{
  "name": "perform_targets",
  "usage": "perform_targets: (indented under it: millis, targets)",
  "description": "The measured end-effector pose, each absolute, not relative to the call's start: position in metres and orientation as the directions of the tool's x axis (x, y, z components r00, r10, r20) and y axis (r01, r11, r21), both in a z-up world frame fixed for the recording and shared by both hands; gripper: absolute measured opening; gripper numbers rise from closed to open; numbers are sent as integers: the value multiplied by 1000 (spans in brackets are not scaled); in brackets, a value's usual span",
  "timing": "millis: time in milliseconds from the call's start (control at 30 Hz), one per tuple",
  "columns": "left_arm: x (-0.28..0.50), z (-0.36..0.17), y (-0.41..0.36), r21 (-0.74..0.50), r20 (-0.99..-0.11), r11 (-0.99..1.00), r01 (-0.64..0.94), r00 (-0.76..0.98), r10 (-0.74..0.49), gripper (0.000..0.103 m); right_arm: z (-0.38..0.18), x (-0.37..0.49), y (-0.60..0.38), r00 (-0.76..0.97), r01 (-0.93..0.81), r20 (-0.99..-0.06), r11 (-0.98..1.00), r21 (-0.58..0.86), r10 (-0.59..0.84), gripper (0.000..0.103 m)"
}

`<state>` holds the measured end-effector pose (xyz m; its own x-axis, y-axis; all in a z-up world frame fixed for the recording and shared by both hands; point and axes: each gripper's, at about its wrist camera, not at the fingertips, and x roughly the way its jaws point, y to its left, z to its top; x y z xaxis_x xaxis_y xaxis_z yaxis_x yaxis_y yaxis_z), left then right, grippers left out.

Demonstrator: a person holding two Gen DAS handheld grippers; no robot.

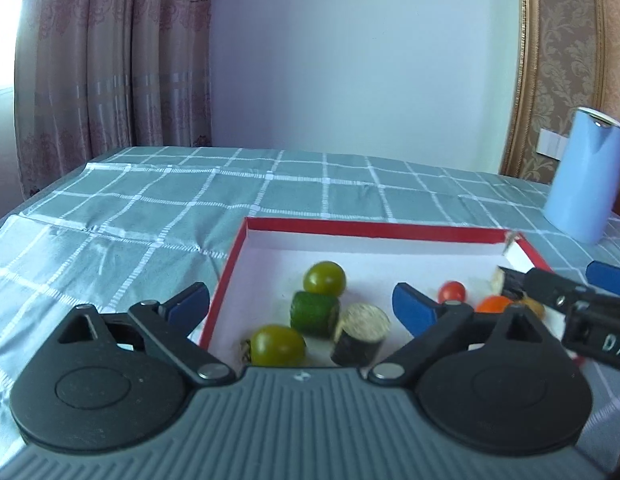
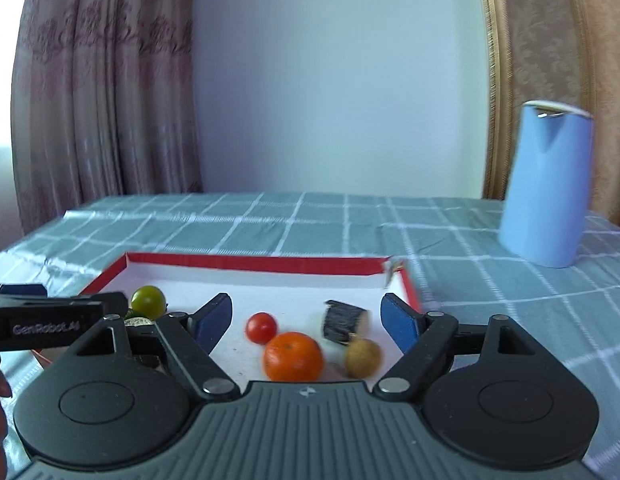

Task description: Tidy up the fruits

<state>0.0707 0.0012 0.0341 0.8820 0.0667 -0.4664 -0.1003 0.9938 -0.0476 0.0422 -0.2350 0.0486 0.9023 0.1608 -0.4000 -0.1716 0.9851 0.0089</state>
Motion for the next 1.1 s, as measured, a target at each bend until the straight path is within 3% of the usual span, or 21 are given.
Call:
perform_targets:
  millis: [233,500,1100]
  targets:
    - [47,25,-17,-8,-466,998,-66,883,55,99,32,25,-265,877,-140,-453,987,74,159,84]
    - [41,16,-31,22,-462,999,-37,886,43,103,21,19,-261,851,-153,-507,988,13,138,84]
    - [32,12,-39,36,-460,999,-12,887,27,103,19,19,-258,855,-134,-507,991,-13,109,86]
